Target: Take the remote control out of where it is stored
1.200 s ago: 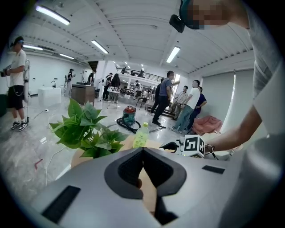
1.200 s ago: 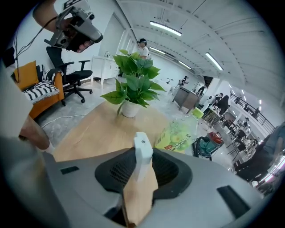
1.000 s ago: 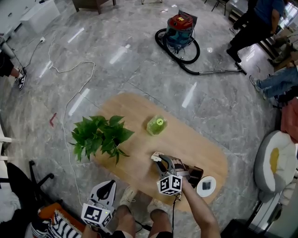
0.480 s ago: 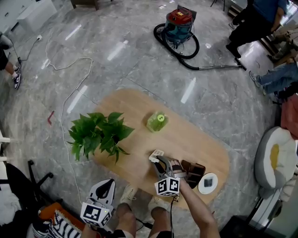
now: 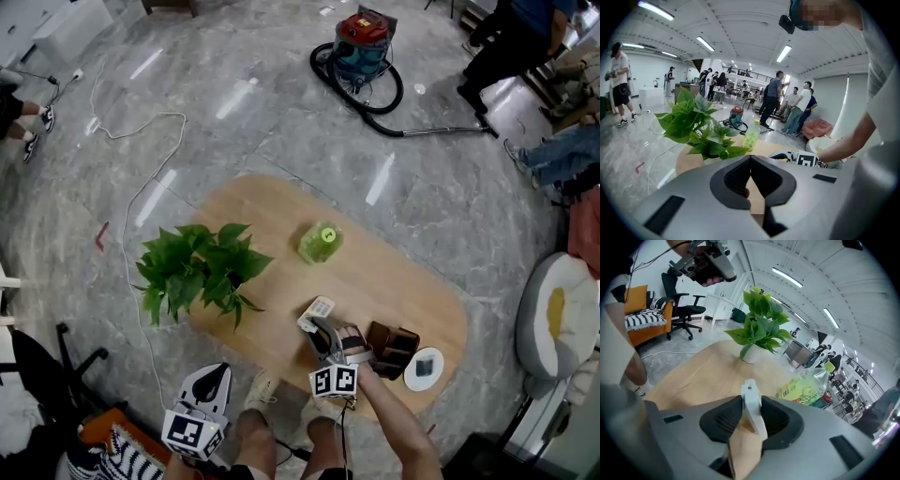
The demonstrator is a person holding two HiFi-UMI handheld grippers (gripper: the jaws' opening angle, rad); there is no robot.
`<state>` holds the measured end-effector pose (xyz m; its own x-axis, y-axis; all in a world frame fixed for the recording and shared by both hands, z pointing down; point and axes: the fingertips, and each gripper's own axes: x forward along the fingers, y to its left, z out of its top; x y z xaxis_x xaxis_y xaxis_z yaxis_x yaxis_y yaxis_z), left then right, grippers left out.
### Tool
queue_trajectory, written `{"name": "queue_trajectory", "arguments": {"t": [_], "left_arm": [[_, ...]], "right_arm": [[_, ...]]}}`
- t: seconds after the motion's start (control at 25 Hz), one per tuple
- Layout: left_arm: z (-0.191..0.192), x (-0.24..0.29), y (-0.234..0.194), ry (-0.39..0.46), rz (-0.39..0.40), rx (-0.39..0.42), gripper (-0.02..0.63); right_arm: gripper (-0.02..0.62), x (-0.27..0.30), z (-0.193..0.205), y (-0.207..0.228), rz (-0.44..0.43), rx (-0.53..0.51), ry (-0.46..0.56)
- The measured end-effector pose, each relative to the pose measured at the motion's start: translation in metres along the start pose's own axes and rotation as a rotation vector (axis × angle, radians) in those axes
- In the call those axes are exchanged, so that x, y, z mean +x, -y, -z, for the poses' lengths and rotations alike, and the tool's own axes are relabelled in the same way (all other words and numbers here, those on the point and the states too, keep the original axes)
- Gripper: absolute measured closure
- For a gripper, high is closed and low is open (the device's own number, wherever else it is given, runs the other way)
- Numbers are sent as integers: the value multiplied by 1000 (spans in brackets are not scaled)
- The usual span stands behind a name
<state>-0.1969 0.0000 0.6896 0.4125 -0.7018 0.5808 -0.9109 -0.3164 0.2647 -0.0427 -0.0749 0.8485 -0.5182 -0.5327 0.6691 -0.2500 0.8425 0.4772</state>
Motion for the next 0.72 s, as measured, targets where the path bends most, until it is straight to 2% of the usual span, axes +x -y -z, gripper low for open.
{"name": "queue_trajectory", "arguments": {"t": [0.72], "left_arm": [[21, -11, -6, -6, -14, -12, 600]], "right_arm": [[437, 16, 19, -35, -37, 15, -50]]}}
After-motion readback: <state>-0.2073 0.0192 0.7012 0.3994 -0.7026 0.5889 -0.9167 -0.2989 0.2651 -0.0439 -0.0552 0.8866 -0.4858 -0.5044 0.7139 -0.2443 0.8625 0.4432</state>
